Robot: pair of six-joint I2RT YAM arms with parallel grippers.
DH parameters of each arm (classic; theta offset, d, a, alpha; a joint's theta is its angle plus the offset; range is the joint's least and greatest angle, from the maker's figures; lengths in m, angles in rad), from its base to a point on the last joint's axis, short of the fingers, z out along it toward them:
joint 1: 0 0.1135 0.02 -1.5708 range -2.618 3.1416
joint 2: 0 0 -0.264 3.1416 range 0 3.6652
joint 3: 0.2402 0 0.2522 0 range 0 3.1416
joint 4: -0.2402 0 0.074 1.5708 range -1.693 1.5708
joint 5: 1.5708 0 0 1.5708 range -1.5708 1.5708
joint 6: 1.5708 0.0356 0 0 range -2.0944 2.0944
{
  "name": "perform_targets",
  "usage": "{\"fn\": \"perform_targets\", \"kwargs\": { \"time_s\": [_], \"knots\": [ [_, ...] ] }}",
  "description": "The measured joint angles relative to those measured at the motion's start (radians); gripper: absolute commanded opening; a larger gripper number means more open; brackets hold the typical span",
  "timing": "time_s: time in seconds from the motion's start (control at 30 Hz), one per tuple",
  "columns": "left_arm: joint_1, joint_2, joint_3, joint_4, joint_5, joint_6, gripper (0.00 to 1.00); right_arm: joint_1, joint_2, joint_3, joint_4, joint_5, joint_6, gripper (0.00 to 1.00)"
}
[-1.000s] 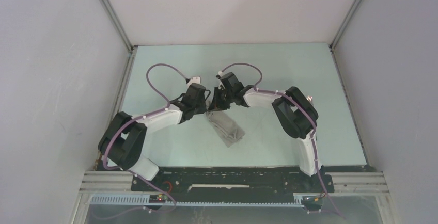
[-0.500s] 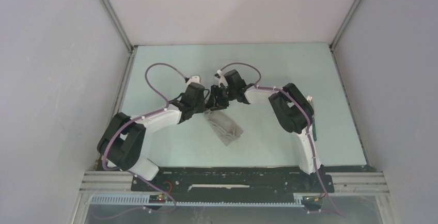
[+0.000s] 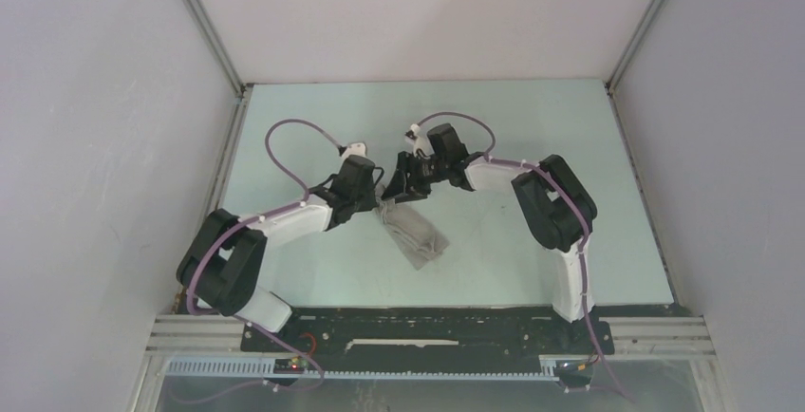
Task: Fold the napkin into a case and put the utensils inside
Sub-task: Grasp the top corner of the smaller rectangle folded napkin from the folded napkin.
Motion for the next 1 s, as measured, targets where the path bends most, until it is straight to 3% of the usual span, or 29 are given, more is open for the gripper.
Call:
{"fn": "perform_targets", "kwargs": {
  "time_s": [0.17,0.43,0.7,0.87,0.93,1.0],
  "knots": [
    [0.002,0.000,-0.006,0.000,0.001,0.000,0.00,0.000,-0.027,-0.020,0.005,0.000,0.011,0.54],
    [0.002,-0.016,-0.006,0.002,0.002,0.000,0.00,0.000,-0.003,-0.047,0.143,-0.037,0.119,0.24],
    [0.002,-0.025,-0.006,0.006,0.010,0.000,0.00,0.028,0.103,-0.034,0.288,-0.063,0.236,0.26],
    [0.006,-0.025,-0.011,0.007,0.010,0.000,0.00,0.038,0.151,-0.014,0.310,-0.056,0.258,0.37],
    [0.010,-0.025,-0.021,0.014,0.013,0.001,0.00,0.037,0.155,-0.012,0.316,-0.047,0.260,0.32],
    [0.013,-0.027,-0.035,0.023,0.019,0.001,0.00,0.032,0.163,0.000,0.322,-0.045,0.262,0.20]
  ]
}}
